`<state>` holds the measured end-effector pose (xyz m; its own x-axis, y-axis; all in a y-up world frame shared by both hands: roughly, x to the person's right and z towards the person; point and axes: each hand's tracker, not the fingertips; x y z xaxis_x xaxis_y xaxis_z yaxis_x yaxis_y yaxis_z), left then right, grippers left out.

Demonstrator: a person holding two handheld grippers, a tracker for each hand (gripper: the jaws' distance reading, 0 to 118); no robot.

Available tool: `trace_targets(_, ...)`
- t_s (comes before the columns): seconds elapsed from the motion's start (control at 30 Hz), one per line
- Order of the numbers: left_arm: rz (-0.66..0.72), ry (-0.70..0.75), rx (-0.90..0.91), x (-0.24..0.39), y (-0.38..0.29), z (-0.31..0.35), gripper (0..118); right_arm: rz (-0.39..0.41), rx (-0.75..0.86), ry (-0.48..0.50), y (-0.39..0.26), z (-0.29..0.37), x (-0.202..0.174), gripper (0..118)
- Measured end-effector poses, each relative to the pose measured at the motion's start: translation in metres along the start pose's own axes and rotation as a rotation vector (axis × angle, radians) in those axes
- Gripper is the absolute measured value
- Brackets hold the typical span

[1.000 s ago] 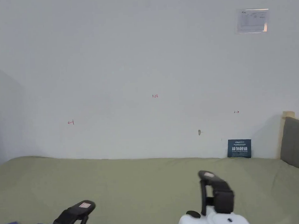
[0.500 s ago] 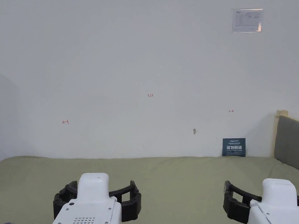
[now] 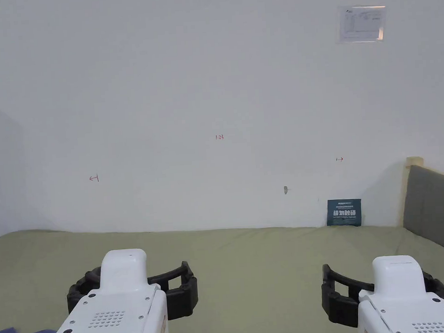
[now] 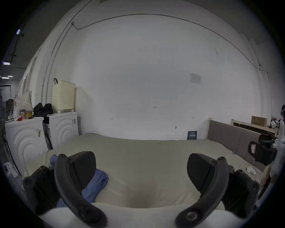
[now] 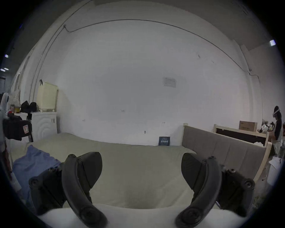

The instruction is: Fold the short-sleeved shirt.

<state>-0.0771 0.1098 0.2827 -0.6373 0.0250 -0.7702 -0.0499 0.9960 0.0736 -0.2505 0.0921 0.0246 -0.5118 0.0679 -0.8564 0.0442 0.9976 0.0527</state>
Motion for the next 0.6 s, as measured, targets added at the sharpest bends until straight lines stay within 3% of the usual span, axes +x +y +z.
trace_targets(0.27, 0.000, 0.000, -0.008, 0.0022, 0.0010, -0.0014, 115, -0.004, -0.006, 0.010, 0.0007, -0.0006, -0.0036, 104)
trace_targets(0.3, -0.001, 0.002, -0.008, 0.0023, 0.0008, -0.0013, 107, -0.014, -0.013, 0.004, 0.0012, -0.0006, -0.0039, 103)
trace_targets(0.33, -0.007, 0.000, -0.006, 0.0024, 0.0005, -0.0003, 84, -0.022, -0.022, 0.006, 0.0017, -0.0010, -0.0026, 90)
trace_targets(0.37, -0.015, -0.006, -0.004, 0.0027, 0.0004, 0.0003, 27, -0.030, -0.017, 0.006, 0.0018, -0.0002, -0.0025, 45)
trace_targets(0.4, -0.027, -0.006, -0.011, 0.0027, 0.0014, -0.0007, 0, -0.031, -0.009, -0.001, 0.0015, -0.0002, -0.0028, 5)
trace_targets(0.47, -0.018, -0.009, -0.023, 0.0005, 0.0003, -0.0025, 0, -0.012, 0.005, -0.052, 0.0023, -0.0014, -0.0022, 3)
trace_targets(0.6, -0.015, -0.028, -0.044, 0.0013, -0.0009, -0.0008, 0, 0.001, -0.015, -0.025, 0.0032, -0.0004, -0.0002, 3)
